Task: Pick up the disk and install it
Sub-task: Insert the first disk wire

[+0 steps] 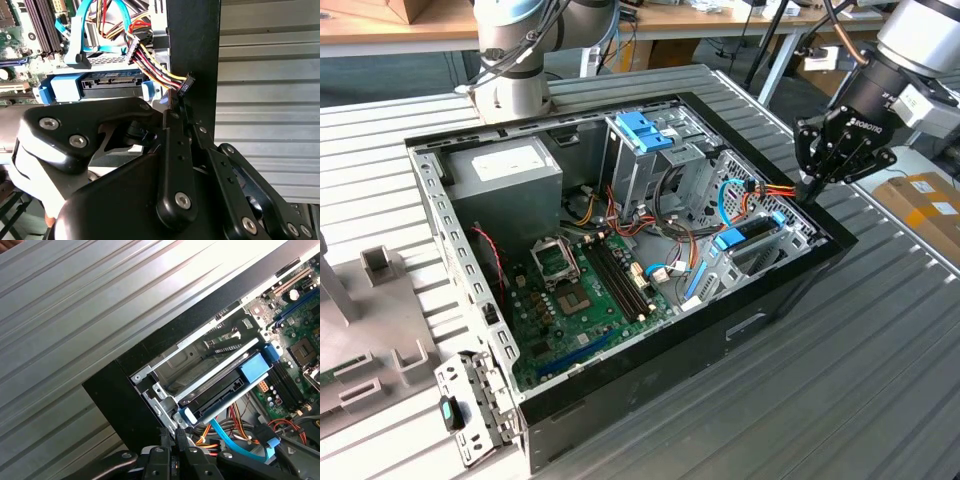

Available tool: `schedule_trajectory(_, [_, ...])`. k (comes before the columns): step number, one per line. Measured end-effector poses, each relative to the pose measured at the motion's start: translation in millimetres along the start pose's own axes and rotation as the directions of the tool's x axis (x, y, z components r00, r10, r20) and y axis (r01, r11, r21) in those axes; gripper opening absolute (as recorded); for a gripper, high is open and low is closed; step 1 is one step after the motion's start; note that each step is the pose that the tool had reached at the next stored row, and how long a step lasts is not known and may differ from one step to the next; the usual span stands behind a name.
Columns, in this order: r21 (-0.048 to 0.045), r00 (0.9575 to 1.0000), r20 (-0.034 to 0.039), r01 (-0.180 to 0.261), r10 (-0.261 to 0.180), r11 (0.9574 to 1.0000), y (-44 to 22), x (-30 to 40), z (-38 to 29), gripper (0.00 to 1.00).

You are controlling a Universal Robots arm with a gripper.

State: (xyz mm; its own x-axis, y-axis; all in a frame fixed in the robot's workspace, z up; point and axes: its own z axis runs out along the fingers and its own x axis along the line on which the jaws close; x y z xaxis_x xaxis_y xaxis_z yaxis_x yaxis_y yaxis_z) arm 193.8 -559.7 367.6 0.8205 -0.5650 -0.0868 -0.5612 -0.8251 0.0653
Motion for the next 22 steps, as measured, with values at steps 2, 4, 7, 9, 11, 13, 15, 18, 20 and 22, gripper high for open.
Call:
schedule_trajectory(2, [0.0000, 1.0000, 0.0000, 0.000, 0.000, 1.0000, 0.0, 0.0, 0.0, 0.16])
schedule_trajectory(4, [0.0001, 1.0000, 0.0000, 0.000, 0.000, 1.0000, 0.0, 0.0, 0.0, 0.16])
schedule_trajectory(7, [0.0001, 1.0000, 0.0001, 0.000, 0.000, 1.0000, 0.0, 0.0, 0.0, 0.16])
schedule_trajectory(9, [0.0003, 1.0000, 0.0000, 0.000, 0.000, 1.0000, 0.1, -0.1, 0.0, 0.16])
schedule_trajectory(11, [0.0006, 1.0000, -0.0006, 0.000, 0.000, 1.0000, 0.4, -0.6, -1.0, 0.16])
schedule_trajectory(13, [0.0014, 1.0000, -0.0011, 0.000, 0.000, 1.0000, 0.8, -1.1, -3.5, 0.16])
schedule_trajectory(15, [0.0024, 1.0000, -0.0010, 0.000, 0.000, 1.0000, 1.6, -2.4, -4.4, 0.16])
schedule_trajectory(18, [0.0030, 1.0000, -0.0005, -0.005, 0.005, 1.0000, 7.0, -9.1, -3.5, 0.16])
schedule_trajectory(20, [0.0035, 0.9999, -0.0001, -0.013, 0.013, 0.9999, 7.9, -10.2, -3.4, 0.16])
schedule_trajectory(22, [0.0056, 0.9993, 0.0015, -0.039, 0.039, 0.9992, 7.9, -10.4, -3.4, 0.16])
